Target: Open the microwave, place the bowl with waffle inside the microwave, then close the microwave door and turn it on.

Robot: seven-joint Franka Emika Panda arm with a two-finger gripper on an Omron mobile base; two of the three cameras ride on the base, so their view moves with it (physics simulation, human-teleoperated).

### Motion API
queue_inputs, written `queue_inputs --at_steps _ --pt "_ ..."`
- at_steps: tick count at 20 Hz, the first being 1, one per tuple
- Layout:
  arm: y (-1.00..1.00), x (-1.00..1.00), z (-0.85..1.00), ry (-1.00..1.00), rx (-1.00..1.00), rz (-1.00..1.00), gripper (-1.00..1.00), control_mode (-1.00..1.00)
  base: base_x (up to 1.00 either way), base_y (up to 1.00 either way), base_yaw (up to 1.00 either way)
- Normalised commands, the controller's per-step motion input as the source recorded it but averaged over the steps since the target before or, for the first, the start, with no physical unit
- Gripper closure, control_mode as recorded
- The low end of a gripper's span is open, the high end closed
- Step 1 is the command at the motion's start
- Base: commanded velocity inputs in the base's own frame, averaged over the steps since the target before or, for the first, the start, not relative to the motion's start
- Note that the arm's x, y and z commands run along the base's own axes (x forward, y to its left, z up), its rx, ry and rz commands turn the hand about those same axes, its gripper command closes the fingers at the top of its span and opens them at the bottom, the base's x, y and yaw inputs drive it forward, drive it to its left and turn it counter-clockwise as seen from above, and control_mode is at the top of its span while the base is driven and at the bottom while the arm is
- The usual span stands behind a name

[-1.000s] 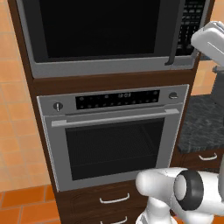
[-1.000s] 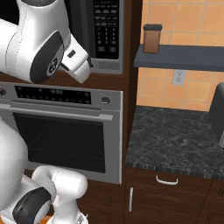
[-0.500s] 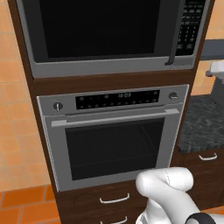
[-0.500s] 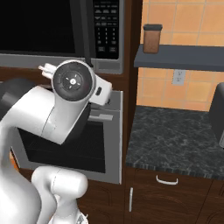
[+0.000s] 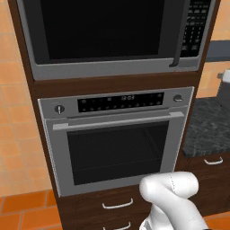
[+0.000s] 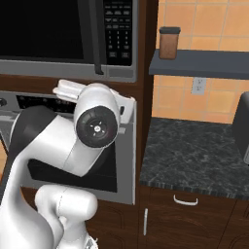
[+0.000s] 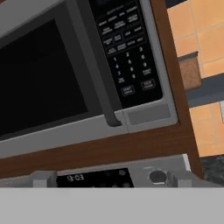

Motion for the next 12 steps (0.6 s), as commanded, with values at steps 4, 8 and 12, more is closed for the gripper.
queue_inputs --at_steps 4,8,12 --pt "-0.05 0.22 0.27 -0.13 0.0 0.0 -1.0 -1.0 0.0 0.0 0.0" --pt "-0.09 0.08 0.45 -0.15 -0.01 -0.01 -1.0 -1.0 0.0 0.0 0.0" --pt "-0.02 0.18 0.1 -0.03 0.0 0.0 -1.0 -1.0 0.0 0.0 0.0"
